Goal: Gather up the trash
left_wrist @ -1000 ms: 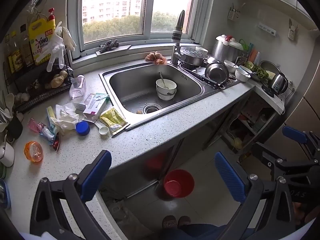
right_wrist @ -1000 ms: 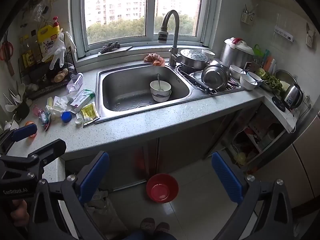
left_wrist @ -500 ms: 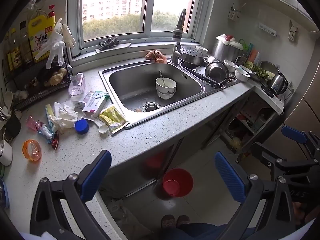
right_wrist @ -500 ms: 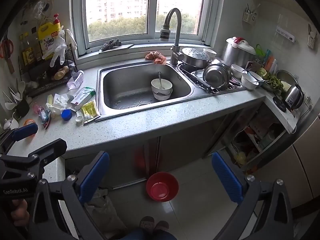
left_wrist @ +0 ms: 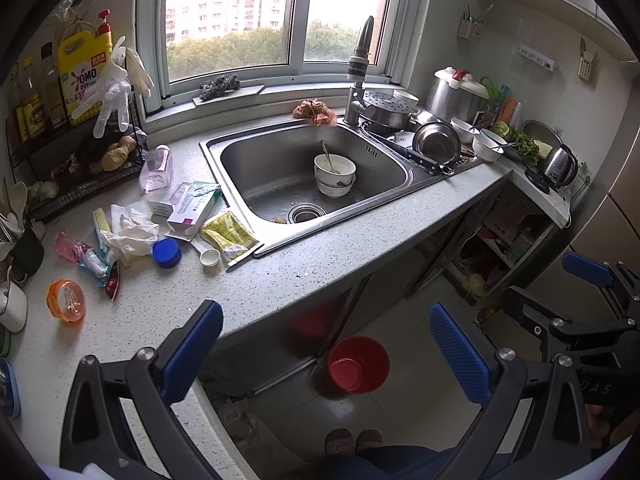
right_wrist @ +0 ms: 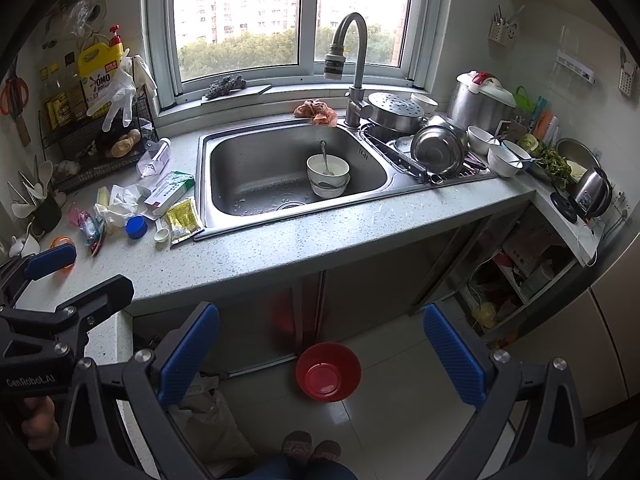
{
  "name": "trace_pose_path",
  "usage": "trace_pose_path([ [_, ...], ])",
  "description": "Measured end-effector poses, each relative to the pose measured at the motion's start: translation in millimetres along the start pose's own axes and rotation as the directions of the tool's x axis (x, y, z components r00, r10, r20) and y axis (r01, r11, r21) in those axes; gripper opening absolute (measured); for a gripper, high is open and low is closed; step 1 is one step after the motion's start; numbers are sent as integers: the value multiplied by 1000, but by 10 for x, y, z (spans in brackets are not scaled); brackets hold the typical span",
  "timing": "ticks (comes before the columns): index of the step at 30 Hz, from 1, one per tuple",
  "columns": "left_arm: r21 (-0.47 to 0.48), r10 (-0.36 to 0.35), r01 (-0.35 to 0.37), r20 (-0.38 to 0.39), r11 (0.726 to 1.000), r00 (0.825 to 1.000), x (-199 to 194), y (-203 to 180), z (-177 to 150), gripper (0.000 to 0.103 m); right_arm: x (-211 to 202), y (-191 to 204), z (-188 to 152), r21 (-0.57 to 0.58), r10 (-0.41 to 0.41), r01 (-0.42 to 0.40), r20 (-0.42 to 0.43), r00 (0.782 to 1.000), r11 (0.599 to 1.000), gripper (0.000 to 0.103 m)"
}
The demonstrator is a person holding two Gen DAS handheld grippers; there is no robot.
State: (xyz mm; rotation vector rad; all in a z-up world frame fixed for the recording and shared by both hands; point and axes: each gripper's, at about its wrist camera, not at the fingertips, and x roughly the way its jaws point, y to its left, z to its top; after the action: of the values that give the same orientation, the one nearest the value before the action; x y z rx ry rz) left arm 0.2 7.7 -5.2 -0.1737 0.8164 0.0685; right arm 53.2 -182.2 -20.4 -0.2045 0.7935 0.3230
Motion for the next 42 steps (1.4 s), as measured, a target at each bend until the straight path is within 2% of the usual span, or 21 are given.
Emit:
trace_pose_path([
  [42, -2, 5, -5, -33, 1000, 999, 85, -16, -65, 103, 80, 7, -46, 11, 4, -3, -60, 998, 1000, 103],
])
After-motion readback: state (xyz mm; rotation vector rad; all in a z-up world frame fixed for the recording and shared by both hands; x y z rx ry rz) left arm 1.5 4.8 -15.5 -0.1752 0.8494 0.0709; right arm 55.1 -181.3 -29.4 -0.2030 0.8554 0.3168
